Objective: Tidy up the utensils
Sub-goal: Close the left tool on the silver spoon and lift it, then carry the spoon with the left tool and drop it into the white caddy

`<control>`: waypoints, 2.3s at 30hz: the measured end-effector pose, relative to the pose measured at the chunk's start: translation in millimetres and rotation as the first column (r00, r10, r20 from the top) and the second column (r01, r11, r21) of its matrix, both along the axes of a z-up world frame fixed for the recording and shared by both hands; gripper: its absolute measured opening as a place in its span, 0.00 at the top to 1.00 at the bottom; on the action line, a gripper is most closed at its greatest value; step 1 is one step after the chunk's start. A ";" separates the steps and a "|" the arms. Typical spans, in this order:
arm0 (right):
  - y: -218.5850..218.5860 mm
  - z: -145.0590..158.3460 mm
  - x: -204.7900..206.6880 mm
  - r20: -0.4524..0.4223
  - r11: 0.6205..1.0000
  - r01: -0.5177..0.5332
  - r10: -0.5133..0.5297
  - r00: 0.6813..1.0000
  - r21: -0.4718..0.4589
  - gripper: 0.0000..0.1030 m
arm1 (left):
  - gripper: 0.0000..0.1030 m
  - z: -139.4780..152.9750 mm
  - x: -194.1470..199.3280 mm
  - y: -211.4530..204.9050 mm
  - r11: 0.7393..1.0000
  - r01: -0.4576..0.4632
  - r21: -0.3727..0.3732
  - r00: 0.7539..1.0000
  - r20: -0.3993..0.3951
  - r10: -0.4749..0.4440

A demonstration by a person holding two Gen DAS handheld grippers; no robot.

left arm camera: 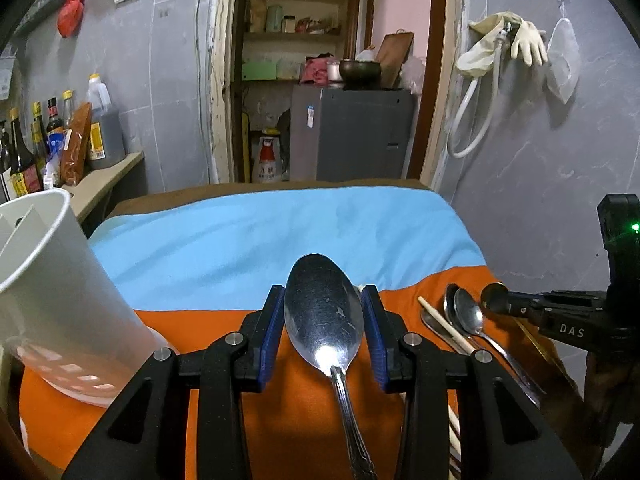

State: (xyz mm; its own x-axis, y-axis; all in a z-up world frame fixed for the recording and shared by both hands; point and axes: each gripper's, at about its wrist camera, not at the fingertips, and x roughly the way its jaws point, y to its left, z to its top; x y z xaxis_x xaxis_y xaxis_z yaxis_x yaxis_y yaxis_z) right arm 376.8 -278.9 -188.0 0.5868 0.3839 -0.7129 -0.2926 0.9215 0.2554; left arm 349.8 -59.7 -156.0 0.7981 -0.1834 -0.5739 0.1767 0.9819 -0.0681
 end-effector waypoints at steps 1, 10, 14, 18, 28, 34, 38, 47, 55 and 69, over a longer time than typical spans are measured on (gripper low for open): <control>-0.5 2.4 -2.9 0.012 1.000 0.012 -0.012 1.000 0.005 0.99 | 0.68 1.6 -2.2 1.1 1.000 -0.003 -0.004 1.000 0.009 0.003; -3.6 35.7 -29.4 0.217 0.996 0.077 -0.084 0.973 0.044 0.99 | 0.68 17.9 -22.6 3.0 0.999 -0.043 -0.015 0.994 0.100 0.044; -3.0 48.9 -34.9 0.276 0.992 0.093 -0.112 0.955 0.082 0.99 | 0.68 28.5 -29.2 1.6 0.999 -0.047 -0.012 0.988 0.148 0.048; -3.4 66.7 -40.3 0.321 0.982 0.107 -0.152 0.935 0.154 0.99 | 0.68 41.4 -32.7 5.6 0.999 -0.046 -0.029 0.983 0.179 0.050; 26.3 124.2 -51.2 0.449 0.958 0.045 -0.174 0.876 0.284 0.99 | 0.68 111.7 -46.3 49.8 0.992 -0.045 -0.122 0.954 0.289 0.078; 69.9 155.0 -47.0 0.496 0.926 -0.045 -0.159 0.854 0.375 0.99 | 0.68 144.6 -51.0 109.4 0.982 -0.070 -0.175 0.935 0.333 0.125; 103.3 166.3 -41.3 0.511 0.900 -0.102 -0.145 0.847 0.424 0.99 | 0.68 156.4 -53.3 152.2 0.975 -0.098 -0.199 0.919 0.357 0.165; 183.1 161.8 -25.5 0.496 0.825 -0.151 -0.173 0.851 0.545 0.99 | 0.68 149.2 -47.3 235.9 0.950 -0.206 -0.234 0.857 0.425 0.290; 216.8 137.2 -12.5 0.503 0.824 -0.102 -0.237 0.831 0.557 0.99 | 0.68 121.9 -36.7 258.0 0.929 -0.286 -0.235 0.809 0.461 0.366; 251.0 100.0 -23.0 0.596 0.924 -0.062 -0.191 0.780 0.378 0.98 | 0.68 84.0 -33.9 246.2 0.901 -0.399 -0.169 0.747 0.511 0.426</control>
State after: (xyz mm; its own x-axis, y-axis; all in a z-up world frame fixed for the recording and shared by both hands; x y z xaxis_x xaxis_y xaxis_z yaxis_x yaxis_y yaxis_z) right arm 353.8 -27.9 -88.0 0.8777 0.4790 -0.0110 -0.4445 0.8225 0.3548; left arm 316.0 186.5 -72.0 0.9746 0.2193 -0.0454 -0.2234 0.9657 -0.1326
